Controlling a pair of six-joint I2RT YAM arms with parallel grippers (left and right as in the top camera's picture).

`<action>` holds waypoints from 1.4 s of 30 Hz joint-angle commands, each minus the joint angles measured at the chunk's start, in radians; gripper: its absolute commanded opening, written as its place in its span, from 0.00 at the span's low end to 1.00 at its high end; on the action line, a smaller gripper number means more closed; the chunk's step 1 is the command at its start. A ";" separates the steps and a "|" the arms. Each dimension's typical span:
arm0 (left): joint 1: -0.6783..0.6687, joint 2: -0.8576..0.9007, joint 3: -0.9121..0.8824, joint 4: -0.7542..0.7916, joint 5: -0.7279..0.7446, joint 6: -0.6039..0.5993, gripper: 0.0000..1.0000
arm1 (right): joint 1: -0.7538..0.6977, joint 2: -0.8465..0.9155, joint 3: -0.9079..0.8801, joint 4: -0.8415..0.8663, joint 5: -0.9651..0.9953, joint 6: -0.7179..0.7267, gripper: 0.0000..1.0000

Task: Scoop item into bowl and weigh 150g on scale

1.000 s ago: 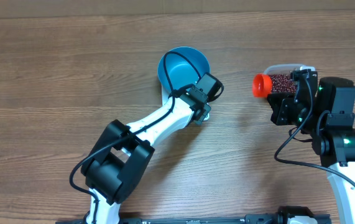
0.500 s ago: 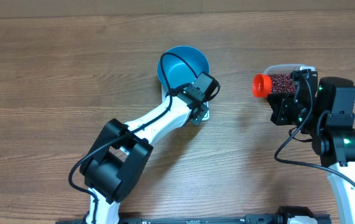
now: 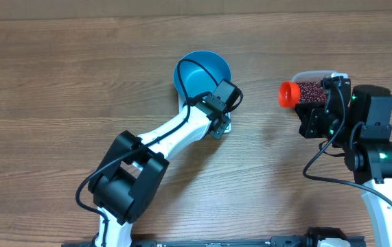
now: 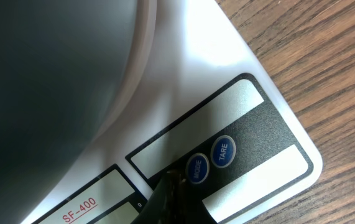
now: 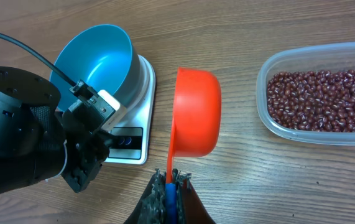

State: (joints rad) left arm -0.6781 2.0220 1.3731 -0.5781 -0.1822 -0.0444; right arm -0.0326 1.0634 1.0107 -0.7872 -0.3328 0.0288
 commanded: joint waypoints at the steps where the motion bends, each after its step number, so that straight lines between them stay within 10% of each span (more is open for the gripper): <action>1: 0.004 0.018 -0.012 0.007 0.015 0.023 0.04 | -0.004 -0.004 0.027 0.003 0.003 -0.005 0.03; 42: -0.029 -0.003 0.041 -0.092 0.046 0.022 0.04 | -0.004 -0.004 0.027 -0.005 0.003 -0.005 0.03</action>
State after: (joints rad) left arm -0.6823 2.0308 1.3857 -0.6155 -0.1959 -0.0437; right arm -0.0322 1.0634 1.0107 -0.7937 -0.3328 0.0292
